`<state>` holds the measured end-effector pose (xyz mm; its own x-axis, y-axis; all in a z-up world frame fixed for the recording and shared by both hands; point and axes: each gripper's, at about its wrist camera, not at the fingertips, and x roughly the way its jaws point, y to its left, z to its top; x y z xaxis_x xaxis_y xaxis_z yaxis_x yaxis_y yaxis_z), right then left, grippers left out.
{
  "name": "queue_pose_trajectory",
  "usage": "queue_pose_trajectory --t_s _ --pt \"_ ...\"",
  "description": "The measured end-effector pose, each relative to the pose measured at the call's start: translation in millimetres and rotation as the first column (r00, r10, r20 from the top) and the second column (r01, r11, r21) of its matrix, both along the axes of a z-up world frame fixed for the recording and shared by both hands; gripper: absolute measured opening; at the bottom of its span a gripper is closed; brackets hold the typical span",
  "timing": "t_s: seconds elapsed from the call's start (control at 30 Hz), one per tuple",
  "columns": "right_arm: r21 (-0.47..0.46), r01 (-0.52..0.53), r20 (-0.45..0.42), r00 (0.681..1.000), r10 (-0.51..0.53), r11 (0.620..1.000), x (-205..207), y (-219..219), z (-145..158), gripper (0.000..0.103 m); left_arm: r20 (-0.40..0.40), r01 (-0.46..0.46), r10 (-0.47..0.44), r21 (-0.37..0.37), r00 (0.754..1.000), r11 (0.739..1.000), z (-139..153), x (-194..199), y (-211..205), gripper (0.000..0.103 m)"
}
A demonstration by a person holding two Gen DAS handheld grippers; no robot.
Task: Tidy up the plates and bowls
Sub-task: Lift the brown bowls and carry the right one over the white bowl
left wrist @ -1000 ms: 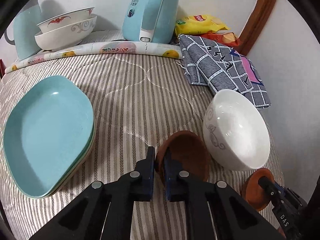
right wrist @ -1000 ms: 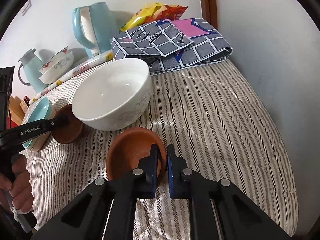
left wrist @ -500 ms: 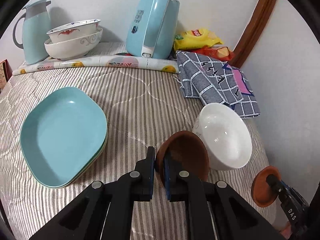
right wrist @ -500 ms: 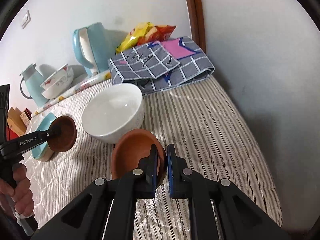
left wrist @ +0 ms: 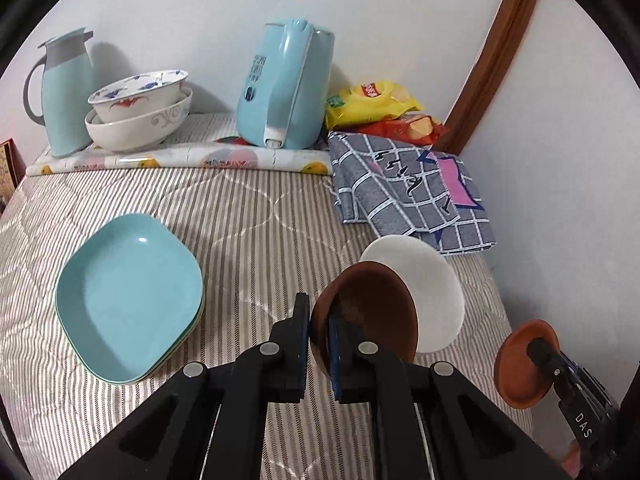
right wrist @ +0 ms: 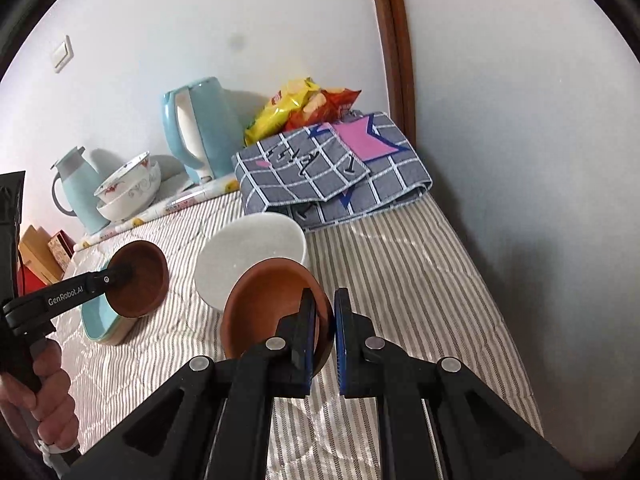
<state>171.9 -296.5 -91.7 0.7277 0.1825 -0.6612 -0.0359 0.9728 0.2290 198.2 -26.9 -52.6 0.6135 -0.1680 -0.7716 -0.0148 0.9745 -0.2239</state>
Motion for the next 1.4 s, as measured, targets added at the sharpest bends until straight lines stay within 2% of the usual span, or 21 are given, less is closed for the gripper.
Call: queue_pose_trajectory --t_s 0.3,0.4,0.53,1.0,1.27,1.4 --pt "-0.007 -0.001 0.025 1.0 0.001 1.0 13 6 16 0.009 0.019 0.0 0.0 -0.004 1.0 1.0 13 10 -3 0.009" --pt "-0.01 -0.014 0.023 1.0 0.014 1.0 21 12 18 0.009 0.015 0.005 -0.005 -0.026 1.0 1.0 16 15 0 0.009" --pt "-0.012 -0.034 0.014 0.999 0.034 0.999 34 23 16 0.009 0.032 -0.005 0.005 0.0 0.999 1.0 19 24 0 0.009" --pt "-0.024 -0.088 -0.084 0.993 0.086 0.996 87 57 -20 0.009 0.007 -0.095 0.095 0.004 0.995 0.995 -4 53 34 0.009" --pt "-0.109 -0.108 -0.12 0.988 0.095 0.988 108 76 -32 0.009 -0.015 -0.117 0.117 -0.02 0.993 0.993 -16 64 46 0.009" --pt "-0.097 -0.123 -0.151 0.983 0.108 0.988 117 79 -41 0.009 -0.015 -0.119 0.119 -0.019 0.993 0.993 -19 68 48 0.009"
